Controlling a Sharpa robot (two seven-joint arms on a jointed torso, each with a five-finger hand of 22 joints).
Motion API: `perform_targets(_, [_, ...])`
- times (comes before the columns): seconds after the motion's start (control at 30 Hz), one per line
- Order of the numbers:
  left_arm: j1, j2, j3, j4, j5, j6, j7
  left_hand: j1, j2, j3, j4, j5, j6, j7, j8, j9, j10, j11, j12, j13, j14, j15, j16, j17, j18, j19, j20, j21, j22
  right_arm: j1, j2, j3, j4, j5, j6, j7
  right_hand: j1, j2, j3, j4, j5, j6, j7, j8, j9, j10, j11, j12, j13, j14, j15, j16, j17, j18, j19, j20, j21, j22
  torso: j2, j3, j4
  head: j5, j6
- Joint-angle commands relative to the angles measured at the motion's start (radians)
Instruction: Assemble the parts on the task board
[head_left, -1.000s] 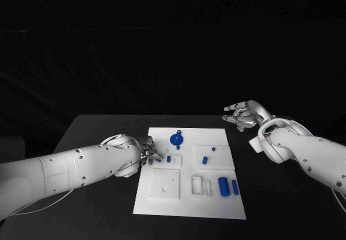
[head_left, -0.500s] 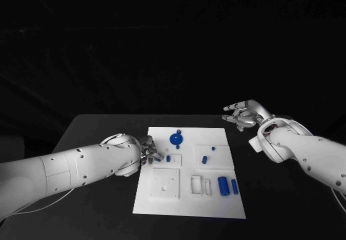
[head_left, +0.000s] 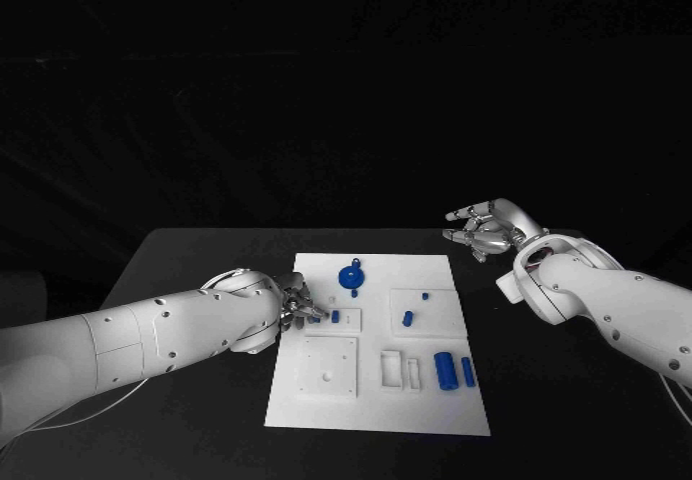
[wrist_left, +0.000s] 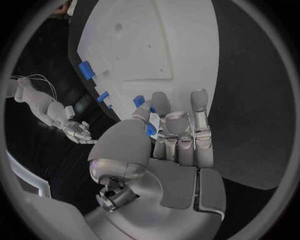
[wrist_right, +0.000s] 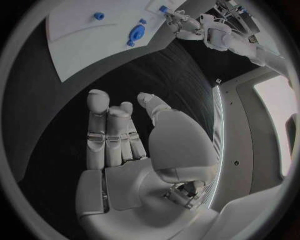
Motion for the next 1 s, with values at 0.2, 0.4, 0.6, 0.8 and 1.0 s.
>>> perform_targets(0.2, [-0.012, 0.007, -0.006, 0.0, 0.011, 0.042, -0.003, -0.011, -0.025, -0.023, 0.029, -0.018, 0.016, -0.021, -0.005, 0.001, 0.047, -0.007, 0.003, -0.001, 0.002, -0.002, -0.009, -0.004, -0.002, 0.008, 0.002, -0.005, 0.017, -0.002, 0.001, 0.001, 0.0, 0.0, 0.011, 0.003, -0.005, 0.0, -0.002, 0.005, 0.003, -0.001, 0.003, -0.004, 0.001, -0.002, -0.007, 0.002, 0.0, 0.002, 0.0, 0.002, -0.001, 0.011, 0.043, -0.006, -0.005, -0.002, 0.0, 0.0005, 0.0018, -0.001, 0.001])
perform_targets(0.4, [-0.012, 0.006, -0.006, -0.005, 0.012, 0.042, -0.005, -0.035, -0.044, -0.04, 0.053, -0.055, 0.018, -0.02, -0.002, 0.004, 0.047, -0.006, 0.002, -0.002, 0.001, -0.002, -0.012, -0.009, -0.004, 0.008, 0.001, -0.007, 0.016, -0.004, 0.002, 0.001, -0.001, 0.0, 0.011, 0.003, -0.005, 0.0, -0.002, 0.005, 0.003, -0.001, 0.003, -0.004, 0.001, -0.002, -0.007, 0.002, 0.0, 0.002, 0.0, 0.002, -0.001, 0.011, 0.043, -0.006, -0.005, -0.002, 0.0, 0.0005, 0.0008, 0.0, 0.0])
perform_targets(0.6, [-0.012, 0.003, -0.005, -0.012, 0.012, 0.032, -0.004, -0.053, -0.098, -0.006, 0.115, -0.101, 0.02, -0.018, 0.002, 0.012, 0.046, -0.005, -0.002, -0.002, -0.001, -0.003, -0.016, -0.016, -0.006, 0.008, 0.0, -0.011, 0.016, -0.007, 0.004, 0.001, -0.003, 0.0, 0.011, 0.004, -0.006, 0.0, -0.003, 0.007, 0.004, -0.003, 0.003, -0.004, 0.001, -0.003, -0.007, 0.002, 0.0, 0.002, 0.0, 0.002, -0.001, 0.012, 0.042, -0.006, -0.006, -0.002, 0.0, 0.0004, 0.0, -0.001, 0.001])
perform_targets(0.8, [-0.012, 0.001, -0.005, -0.018, 0.012, 0.016, 0.002, -0.069, -0.212, 0.041, 0.244, -0.105, 0.016, -0.012, 0.001, 0.013, 0.045, -0.001, -0.017, -0.002, -0.012, -0.001, -0.031, -0.04, -0.01, 0.005, -0.002, -0.023, 0.015, -0.014, 0.007, 0.001, -0.005, 0.0, 0.012, 0.005, -0.007, -0.001, -0.005, 0.007, 0.004, -0.005, 0.003, -0.004, 0.0, -0.003, -0.007, 0.002, 0.0, 0.002, 0.0, 0.001, -0.002, 0.012, 0.042, -0.006, -0.006, -0.003, 0.0, 0.001, 0.0016, 0.0, 0.001])
perform_targets(1.0, [-0.012, -0.003, -0.004, -0.02, 0.014, 0.009, 0.006, -0.06, -0.244, 0.028, 0.298, -0.138, -0.002, -0.006, -0.009, 0.007, 0.039, 0.0, -0.029, 0.001, -0.021, -0.003, -0.038, -0.044, -0.016, 0.003, -0.006, -0.032, 0.015, -0.017, 0.007, 0.001, -0.007, 0.0, 0.013, 0.006, -0.008, 0.0, -0.007, 0.009, 0.004, -0.008, 0.003, -0.004, 0.0, -0.003, -0.007, 0.002, 0.0, 0.002, 0.001, 0.0, -0.003, 0.012, 0.042, -0.005, -0.008, -0.003, -0.001, 0.0002, 0.0001, -0.001, 0.002])
